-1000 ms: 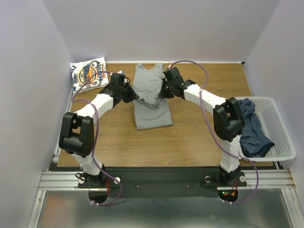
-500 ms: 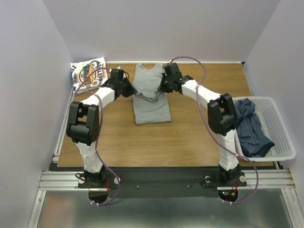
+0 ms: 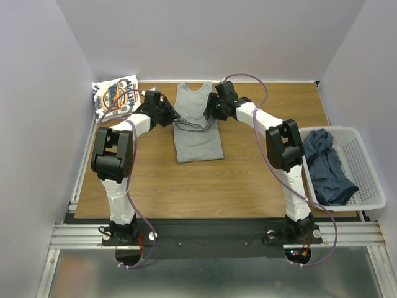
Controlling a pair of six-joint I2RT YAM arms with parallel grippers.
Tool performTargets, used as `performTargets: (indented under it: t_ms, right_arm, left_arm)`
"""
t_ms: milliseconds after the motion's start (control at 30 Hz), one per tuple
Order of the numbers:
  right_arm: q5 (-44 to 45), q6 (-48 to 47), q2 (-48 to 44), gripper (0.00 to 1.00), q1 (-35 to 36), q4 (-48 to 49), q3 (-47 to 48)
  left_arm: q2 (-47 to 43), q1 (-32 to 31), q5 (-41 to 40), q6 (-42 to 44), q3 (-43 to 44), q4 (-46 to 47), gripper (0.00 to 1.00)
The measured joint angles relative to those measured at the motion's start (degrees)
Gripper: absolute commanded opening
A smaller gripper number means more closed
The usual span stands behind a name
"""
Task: Fold and stack the tank tops
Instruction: Fold the tank top
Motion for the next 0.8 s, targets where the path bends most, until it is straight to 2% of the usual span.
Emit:
performTargets:
  t_ms: [167,233,267,300,333,433,600,800]
  right_arm:
    - [0.00,-0.68,-0.42,0.68,-0.26,0.50,1.44]
    - [0.00,-0.92,-0.83,0.65,-0.26,0.44,1.36]
    - [0.00,-1.05,-1.29,0.60,-0.26,0.55,0.87]
    - [0.00,-1.27,-2.14,0.56,-0.24,0.87,-0.26]
    - [0.04,-1.44,-3.34,0.44,-0.20,0.79,-1.84]
    - [0.70,-2.14,-7.67,0.26,0.28,1.09,-7.45]
    - [1.42,-2.64,-13.53,0.22,2.36,2.10,-15.82]
    - [0.94,-3.21,-13.64,0.21,4.66,2.49,-17.16]
  left_arm:
    - [-1.14,2.05,-0.87,-0.15,-0.02,0.37,0.49]
    - [-2.19,2.58,-1.11,-0.22,-0.20,0.42,0.43]
    - [-2.86,2.86,-1.27,-0.20,-0.37,0.46,0.42]
    - [-3.98,3.04,-1.31,-0.26,-0.94,0.74,0.36]
    - [-5.11,3.06,-1.29,-0.35,-1.57,0.85,0.31]
    - [-8.33,2.14,-1.05,-0.24,-3.82,1.27,0.16]
    - [-11.26,-2.51,-0.42,-0.39,-9.03,2.45,0.01]
    - [-8.20,-8.04,1.73,-0.61,-10.29,2.86,0.00]
